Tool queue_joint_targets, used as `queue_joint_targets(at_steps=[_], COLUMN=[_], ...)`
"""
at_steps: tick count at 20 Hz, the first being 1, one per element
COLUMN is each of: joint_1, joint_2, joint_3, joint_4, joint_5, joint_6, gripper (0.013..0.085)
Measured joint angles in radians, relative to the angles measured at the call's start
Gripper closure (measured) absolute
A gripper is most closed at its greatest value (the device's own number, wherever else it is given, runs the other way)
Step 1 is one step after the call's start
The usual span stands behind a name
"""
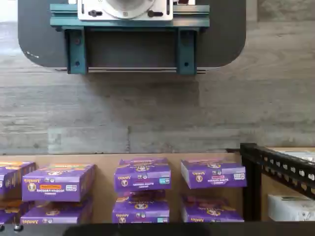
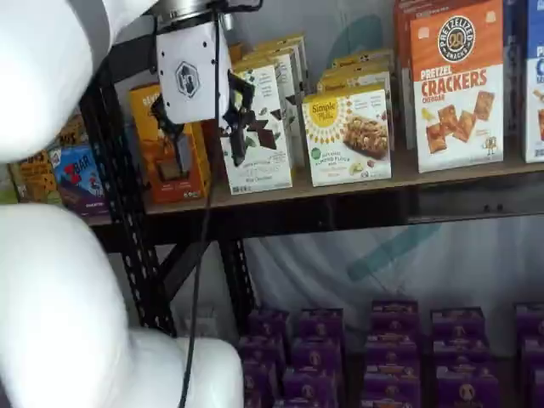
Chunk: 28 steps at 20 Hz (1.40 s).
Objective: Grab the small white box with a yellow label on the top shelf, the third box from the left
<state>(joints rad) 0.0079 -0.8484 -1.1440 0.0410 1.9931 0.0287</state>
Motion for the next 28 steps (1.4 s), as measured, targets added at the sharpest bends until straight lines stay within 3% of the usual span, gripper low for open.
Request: queue_joint_targets(at_steps=[2,6,13,19,28], joint_1=[-0.021,-0.028,0.002,-0.107,-0.276], joint_2=[0.027,0.025,-0.020,-0.027,0.104], joint_3=[-0.023,-0.021,0.035,0.078,0.034], joint_4=[0.024,0.028,-0.081,-0.081,-0.041], joint_5=[0.046,0.053,-0.061,-0.218,-0.388], joint_6=[-0.009,-0.015,-0.028,-0.124,-0.277], gripper=[0.0130,0.0130,0.0130,0.0130,0.0130])
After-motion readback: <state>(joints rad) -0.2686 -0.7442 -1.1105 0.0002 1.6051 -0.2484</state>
